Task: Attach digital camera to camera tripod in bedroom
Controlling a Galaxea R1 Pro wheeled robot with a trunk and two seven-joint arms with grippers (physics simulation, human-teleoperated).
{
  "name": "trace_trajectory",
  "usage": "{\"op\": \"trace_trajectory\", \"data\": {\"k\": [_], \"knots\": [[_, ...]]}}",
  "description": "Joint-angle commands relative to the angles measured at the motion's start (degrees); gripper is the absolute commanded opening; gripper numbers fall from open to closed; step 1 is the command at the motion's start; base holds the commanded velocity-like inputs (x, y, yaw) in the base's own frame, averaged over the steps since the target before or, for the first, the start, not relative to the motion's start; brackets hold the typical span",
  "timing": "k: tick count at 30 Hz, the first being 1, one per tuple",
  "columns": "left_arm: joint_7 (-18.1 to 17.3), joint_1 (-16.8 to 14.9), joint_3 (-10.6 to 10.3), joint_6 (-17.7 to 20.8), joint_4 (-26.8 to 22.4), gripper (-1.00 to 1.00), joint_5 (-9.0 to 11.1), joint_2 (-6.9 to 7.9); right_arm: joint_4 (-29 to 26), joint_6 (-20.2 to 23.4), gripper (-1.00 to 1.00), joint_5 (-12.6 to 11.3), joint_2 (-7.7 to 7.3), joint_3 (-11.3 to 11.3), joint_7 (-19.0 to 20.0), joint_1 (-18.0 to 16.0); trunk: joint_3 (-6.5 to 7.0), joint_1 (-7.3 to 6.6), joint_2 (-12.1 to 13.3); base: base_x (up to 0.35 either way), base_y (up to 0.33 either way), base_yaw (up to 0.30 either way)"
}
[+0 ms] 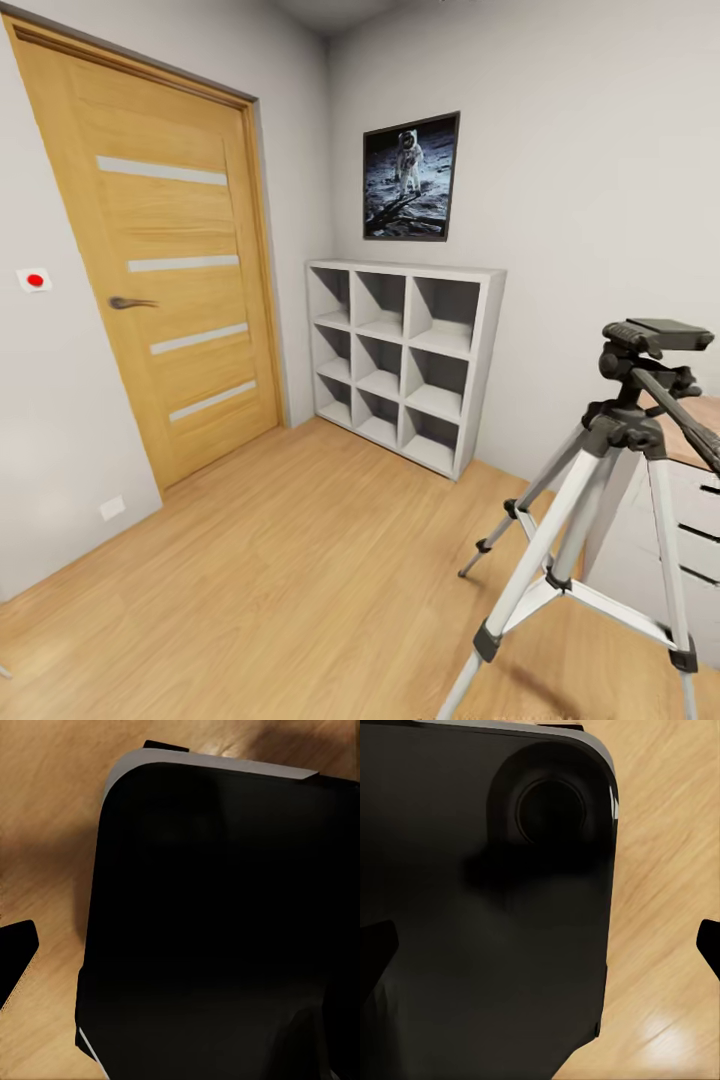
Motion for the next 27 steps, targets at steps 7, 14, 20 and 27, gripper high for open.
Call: {"op": "trace_trajectory", "data": {"k": [7, 14, 20, 27], "knots": [[-0.02, 0.01, 0.01, -0.12, -0.04, 1.00, 0.40, 0.00, -0.02, -0.13, 1.00, 0.05, -0.01, 0.03, -0.02, -0.01, -0.04, 0.00, -0.02, 0.000, 0.000, -0.247], [0.06, -0.01, 0.07, -0.12, -0.04, 1.00, 0.45, 0.01, -0.01, -0.13, 1.00, 0.05, -0.01, 0.03, -0.02, -0.01, -0.04, 0.00, -0.02, 0.000, 0.000, -0.247], [0.07, 0.00, 0.09, -0.12, -0.04, 1.00, 0.45, 0.01, -0.01, -0.13, 1.00, 0.05, -0.01, -0.01, -0.02, -0.01, -0.04, 0.00, -0.02, 0.000, 0.000, -0.247], [0.14, 0.00, 0.09, -0.12, -0.04, 1.00, 0.52, 0.01, -0.04, -0.13, 1.00, 0.05, -0.01, -0.05, -0.02, -0.01, -0.04, 0.00, -0.02, 0.000, 0.000, -0.247]]}}
